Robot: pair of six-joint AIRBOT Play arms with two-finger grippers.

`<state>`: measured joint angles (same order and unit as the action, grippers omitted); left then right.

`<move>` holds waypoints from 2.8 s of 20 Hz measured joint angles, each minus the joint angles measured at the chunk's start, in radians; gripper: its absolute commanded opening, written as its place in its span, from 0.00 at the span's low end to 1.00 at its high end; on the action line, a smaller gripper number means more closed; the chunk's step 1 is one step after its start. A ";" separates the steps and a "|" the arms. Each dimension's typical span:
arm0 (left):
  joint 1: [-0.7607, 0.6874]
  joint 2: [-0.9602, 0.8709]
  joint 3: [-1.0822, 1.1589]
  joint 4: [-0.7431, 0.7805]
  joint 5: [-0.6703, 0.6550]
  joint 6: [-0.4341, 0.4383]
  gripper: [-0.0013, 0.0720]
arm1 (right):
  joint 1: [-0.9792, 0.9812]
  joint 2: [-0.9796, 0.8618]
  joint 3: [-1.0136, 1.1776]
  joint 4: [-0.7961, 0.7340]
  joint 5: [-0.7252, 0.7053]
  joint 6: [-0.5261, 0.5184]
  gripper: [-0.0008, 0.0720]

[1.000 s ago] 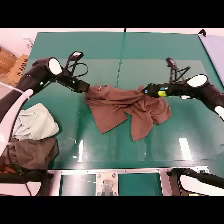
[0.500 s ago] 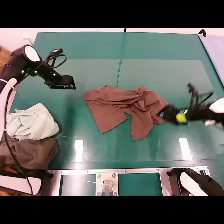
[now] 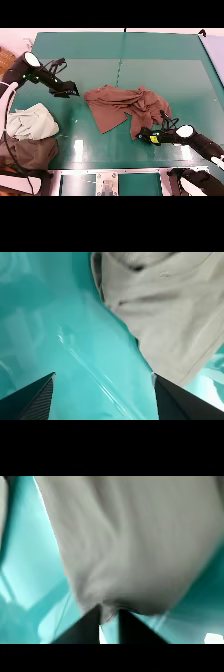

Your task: Fold the shirts.

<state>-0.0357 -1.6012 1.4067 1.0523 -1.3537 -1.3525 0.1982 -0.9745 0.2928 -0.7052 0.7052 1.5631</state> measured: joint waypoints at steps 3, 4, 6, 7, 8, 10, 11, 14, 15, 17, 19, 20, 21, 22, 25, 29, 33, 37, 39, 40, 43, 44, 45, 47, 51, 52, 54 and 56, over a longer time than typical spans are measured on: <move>-0.001 0.000 -0.067 -0.041 0.035 0.006 0.94 | -0.018 -0.020 0.053 -0.019 -0.037 -0.042 0.03; -0.008 0.000 -0.093 -0.056 0.051 0.013 0.94 | -0.040 -0.018 0.078 -0.038 -0.004 -0.050 0.03; -0.035 0.000 -0.143 -0.091 0.089 0.023 0.94 | -0.110 0.002 0.135 -0.123 0.104 -0.046 0.03; -0.054 0.000 -0.169 -0.102 0.119 0.029 0.94 | -0.159 0.021 0.167 -0.183 0.156 -0.026 0.03; -0.075 0.000 -0.193 -0.115 0.153 0.033 0.94 | -0.212 0.038 0.199 -0.243 0.196 -0.006 0.03; -0.124 0.000 -0.234 -0.137 0.233 0.038 0.81 | -0.340 0.064 0.267 -0.332 0.262 0.024 0.03; -0.150 0.000 -0.249 -0.146 0.275 0.041 0.74 | -0.400 0.070 0.291 -0.362 0.283 0.031 0.03; -0.207 -0.011 -0.274 -0.160 0.389 0.043 0.74 | -0.557 0.072 0.334 -0.420 0.327 0.038 0.03; -0.220 -0.018 -0.278 -0.171 0.415 0.043 0.68 | -0.589 0.071 0.341 -0.429 0.334 0.030 0.03; -0.238 -0.040 -0.283 -0.184 0.456 0.046 0.04 | -0.630 0.069 0.350 -0.442 0.345 0.017 0.03; -0.242 -0.054 -0.278 -0.177 0.452 0.053 0.04 | -0.652 0.067 0.355 -0.452 0.348 0.008 0.03; -0.240 -0.059 -0.263 -0.171 0.438 0.059 0.04 | -0.658 0.067 0.358 -0.454 0.349 0.005 0.03; -0.234 -0.060 -0.245 -0.157 0.410 0.064 0.04 | -0.663 0.066 0.364 -0.457 0.350 0.005 0.03; -0.223 -0.053 -0.220 -0.152 0.376 0.066 0.04 | -0.667 0.066 0.373 -0.459 0.353 0.003 0.03; -0.183 0.038 -0.126 -0.146 0.269 0.072 0.04 | -0.672 0.074 0.435 -0.457 0.384 0.001 0.03; -0.118 0.249 0.046 -0.098 0.176 0.051 0.04 | -0.675 0.115 0.624 -0.426 0.466 0.000 0.03; -0.073 0.435 0.281 -0.029 0.148 0.023 0.04 | -0.676 0.189 0.917 -0.407 0.520 0.045 0.03; -0.058 0.550 0.552 0.017 0.156 0.015 0.04 | -0.676 0.249 1.250 -0.423 0.534 0.103 0.03; -0.055 0.603 0.654 0.038 0.197 0.013 0.04 | -0.676 0.262 1.408 -0.452 0.533 0.127 0.03; -0.054 0.628 0.682 0.047 0.219 0.012 0.04 | -0.676 0.266 1.480 -0.470 0.529 0.136 0.03; -0.052 0.692 0.731 0.069 0.273 0.011 0.04 | -0.676 0.273 1.617 -0.522 0.523 0.152 0.03; -0.052 0.705 0.739 0.077 0.283 0.011 0.04 | -0.676 0.272 1.641 -0.531 0.523 0.154 0.03; -0.052 0.714 0.744 0.083 0.284 0.011 0.04 | -0.676 0.269 1.654 -0.541 0.526 0.155 0.03; -0.052 0.718 0.736 0.087 0.277 0.011 0.04 | -0.676 0.259 1.647 -0.552 0.533 0.156 0.03; -0.052 0.659 0.595 0.086 0.263 0.013 0.04 | -0.676 0.225 1.479 -0.519 0.541 0.124 0.03; -0.052 0.627 0.554 0.073 0.262 0.015 0.04 | -0.676 0.212 1.412 -0.510 0.537 0.113 0.03; -0.053 0.529 0.482 0.041 0.263 0.023 0.04 | -0.676 0.178 1.259 -0.495 0.493 0.087 0.03; -0.058 0.392 0.440 0.014 0.264 0.035 0.04 | -0.674 0.119 1.105 -0.484 0.420 0.061 0.03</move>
<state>-0.0937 -1.2091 1.8469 1.0664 -1.0901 -1.3170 -0.4763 -0.8551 1.3975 -1.1892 1.1255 1.6245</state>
